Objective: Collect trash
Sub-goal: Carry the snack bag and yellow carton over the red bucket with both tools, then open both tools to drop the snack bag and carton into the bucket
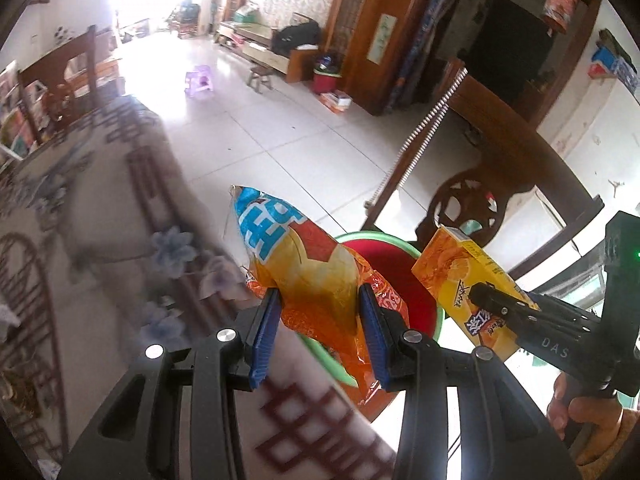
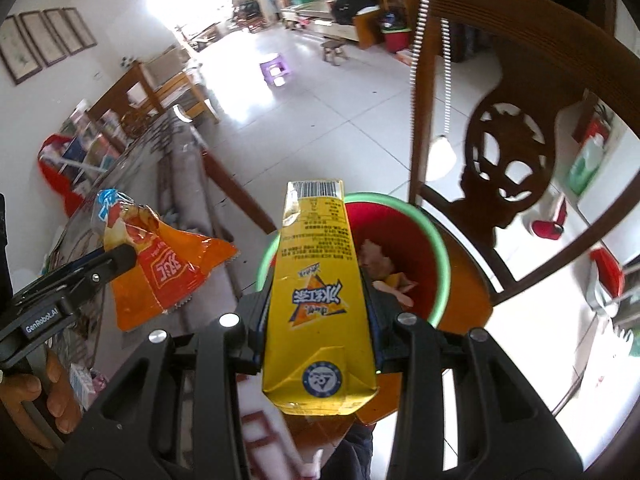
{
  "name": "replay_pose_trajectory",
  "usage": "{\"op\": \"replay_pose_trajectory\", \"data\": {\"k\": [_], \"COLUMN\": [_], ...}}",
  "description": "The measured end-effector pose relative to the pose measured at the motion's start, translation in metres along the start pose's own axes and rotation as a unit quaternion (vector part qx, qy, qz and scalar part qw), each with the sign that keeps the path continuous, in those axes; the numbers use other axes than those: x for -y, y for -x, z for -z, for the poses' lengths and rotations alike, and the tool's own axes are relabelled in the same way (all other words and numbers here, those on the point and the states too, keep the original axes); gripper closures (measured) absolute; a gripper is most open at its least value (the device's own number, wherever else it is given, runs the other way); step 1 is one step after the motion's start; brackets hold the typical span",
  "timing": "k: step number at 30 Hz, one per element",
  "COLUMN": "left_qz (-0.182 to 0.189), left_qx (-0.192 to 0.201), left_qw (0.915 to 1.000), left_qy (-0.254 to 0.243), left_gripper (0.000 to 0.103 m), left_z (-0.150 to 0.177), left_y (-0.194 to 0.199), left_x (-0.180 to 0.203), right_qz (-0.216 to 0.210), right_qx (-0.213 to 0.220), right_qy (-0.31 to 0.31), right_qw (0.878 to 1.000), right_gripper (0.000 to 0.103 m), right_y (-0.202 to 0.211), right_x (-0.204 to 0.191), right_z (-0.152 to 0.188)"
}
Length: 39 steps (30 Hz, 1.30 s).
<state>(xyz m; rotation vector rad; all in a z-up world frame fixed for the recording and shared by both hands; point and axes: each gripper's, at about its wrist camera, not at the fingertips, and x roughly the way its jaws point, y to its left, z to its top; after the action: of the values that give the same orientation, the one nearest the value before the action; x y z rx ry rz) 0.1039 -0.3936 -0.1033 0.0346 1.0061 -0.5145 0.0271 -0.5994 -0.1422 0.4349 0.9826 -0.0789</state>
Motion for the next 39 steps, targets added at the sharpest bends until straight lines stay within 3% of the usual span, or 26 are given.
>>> {"op": "replay_pose_trajectory", "data": {"k": [5,7,10,13,15,16,17,18,27,39], "left_qz": [0.015,0.015,0.017,0.009,0.004,0.000,-0.004,-0.008,-0.042,-0.058], "left_qx": [-0.027,-0.032,-0.026,-0.018,-0.013,-0.012,-0.011,-0.009,-0.004,0.019], "left_qw": [0.9993,0.9991,0.9991,0.9993,0.9996,0.9997,0.9998,0.9998,0.9985,0.9969], "left_qy": [-0.019,-0.024,-0.029,-0.033,-0.025,-0.023,-0.019,-0.016,0.036,0.049], "left_gripper": [0.061,0.049,0.046,0.036,0.035,0.035,0.035,0.035,0.035,0.033], "left_z": [-0.006,-0.008,-0.009,-0.006,-0.005,-0.005,-0.004,-0.003,0.015,0.036], "left_y": [-0.025,-0.032,-0.030,-0.024,-0.018,-0.017,-0.014,-0.013,0.009,0.043], "left_x": [0.018,0.026,0.030,0.027,0.021,0.019,0.015,0.012,-0.030,-0.051], "right_qz": [0.009,0.010,0.009,0.007,0.006,0.005,0.007,0.007,0.003,-0.017], "right_qx": [0.000,-0.001,-0.004,-0.006,-0.006,-0.005,0.001,0.008,0.007,-0.012], "right_qy": [-0.018,-0.021,-0.024,-0.024,-0.022,-0.024,-0.029,-0.033,-0.002,0.040], "right_qw": [1.000,1.000,1.000,1.000,1.000,1.000,1.000,0.999,1.000,0.999], "right_gripper": [0.066,0.066,0.066,0.066,0.064,0.057,0.037,0.032,0.032,0.028], "right_y": [-0.001,-0.002,-0.006,-0.009,-0.010,-0.011,-0.010,-0.008,-0.008,-0.014], "right_x": [0.017,0.020,0.023,0.022,0.019,0.018,0.018,0.017,-0.004,-0.050], "right_z": [-0.001,-0.001,-0.002,-0.004,-0.005,-0.006,-0.007,-0.008,-0.008,0.006]}}
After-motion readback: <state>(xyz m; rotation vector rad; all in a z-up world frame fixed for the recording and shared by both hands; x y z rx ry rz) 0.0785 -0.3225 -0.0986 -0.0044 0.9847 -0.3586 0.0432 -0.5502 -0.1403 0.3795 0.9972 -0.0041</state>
